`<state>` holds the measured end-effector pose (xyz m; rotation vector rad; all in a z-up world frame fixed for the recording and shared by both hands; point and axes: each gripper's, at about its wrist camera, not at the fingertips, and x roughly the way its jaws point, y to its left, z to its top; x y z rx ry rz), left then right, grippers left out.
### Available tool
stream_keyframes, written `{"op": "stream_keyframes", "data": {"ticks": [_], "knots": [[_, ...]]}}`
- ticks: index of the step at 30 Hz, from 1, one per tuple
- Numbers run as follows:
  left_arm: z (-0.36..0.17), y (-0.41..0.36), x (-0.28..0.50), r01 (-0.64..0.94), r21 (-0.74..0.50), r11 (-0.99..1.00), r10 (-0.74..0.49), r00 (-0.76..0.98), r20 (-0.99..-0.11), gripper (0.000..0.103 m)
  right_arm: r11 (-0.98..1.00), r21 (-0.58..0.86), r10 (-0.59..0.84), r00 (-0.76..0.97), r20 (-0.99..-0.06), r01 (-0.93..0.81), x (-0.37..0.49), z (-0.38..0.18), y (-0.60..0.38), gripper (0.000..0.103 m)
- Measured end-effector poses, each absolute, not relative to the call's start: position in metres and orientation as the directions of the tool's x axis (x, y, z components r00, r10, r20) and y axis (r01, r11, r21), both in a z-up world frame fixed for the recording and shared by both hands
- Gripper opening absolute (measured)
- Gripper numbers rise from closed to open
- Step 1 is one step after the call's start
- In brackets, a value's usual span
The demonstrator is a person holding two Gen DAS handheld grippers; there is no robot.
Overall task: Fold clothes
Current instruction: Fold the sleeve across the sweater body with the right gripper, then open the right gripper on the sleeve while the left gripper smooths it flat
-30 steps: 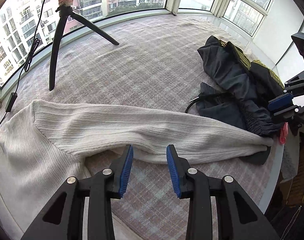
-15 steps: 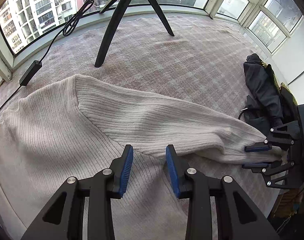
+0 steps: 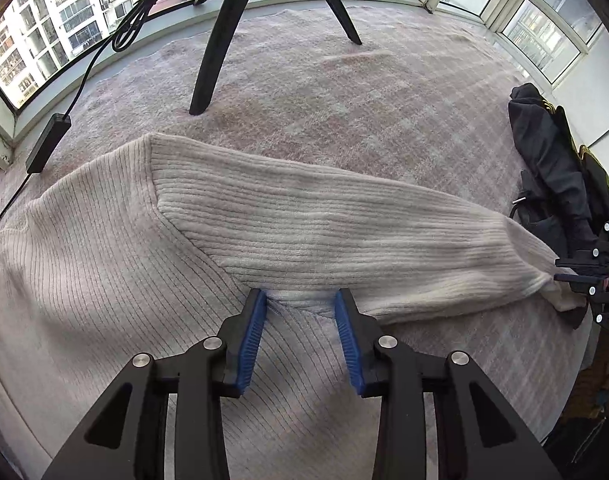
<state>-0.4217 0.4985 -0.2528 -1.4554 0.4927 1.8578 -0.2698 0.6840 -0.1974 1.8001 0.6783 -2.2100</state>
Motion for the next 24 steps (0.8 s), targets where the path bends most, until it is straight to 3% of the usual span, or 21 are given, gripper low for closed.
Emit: {"op": "stream_keyframes", "data": {"ticks": [3,7,11,14,19,24], "knots": [[-0.242,0.501,-0.41,-0.748,-0.092,-0.658,0.289,-0.137,-0.947,0.034,-0.923,-0.034,-0.033,-0.166,-0.986,0.383,-0.272,-0.187,0.699,0.013],[-0.216,0.52,-0.369,-0.815,-0.093,-0.572,0.343,-0.135,-0.929,0.034,-0.975,0.156,-0.192,-0.257,-0.947,0.156,-0.272,-0.137,0.766,0.02],[-0.195,0.564,-0.314,-0.891,-0.165,-0.423,0.441,-0.044,-0.897,0.034,-0.99,0.138,-0.135,-0.25,-0.959,0.006,-0.257,-0.13,0.809,0.02],[-0.187,0.599,-0.28,-0.93,-0.208,-0.303,0.488,0.036,-0.872,0.034,-0.985,0.175,-0.17,-0.211,-0.963,-0.004,-0.222,-0.144,0.81,0.02],[-0.213,0.643,-0.263,-0.94,-0.237,-0.244,0.429,0.115,-0.896,0.034,-0.968,0.249,-0.239,-0.197,-0.951,-0.026,-0.217,-0.179,0.797,0.02],[-0.24,0.642,-0.246,-0.963,-0.17,-0.208,0.298,0.103,-0.949,0.034,-0.969,0.245,-0.245,-0.115,-0.963,0.013,-0.234,-0.205,0.788,0.02]]}}
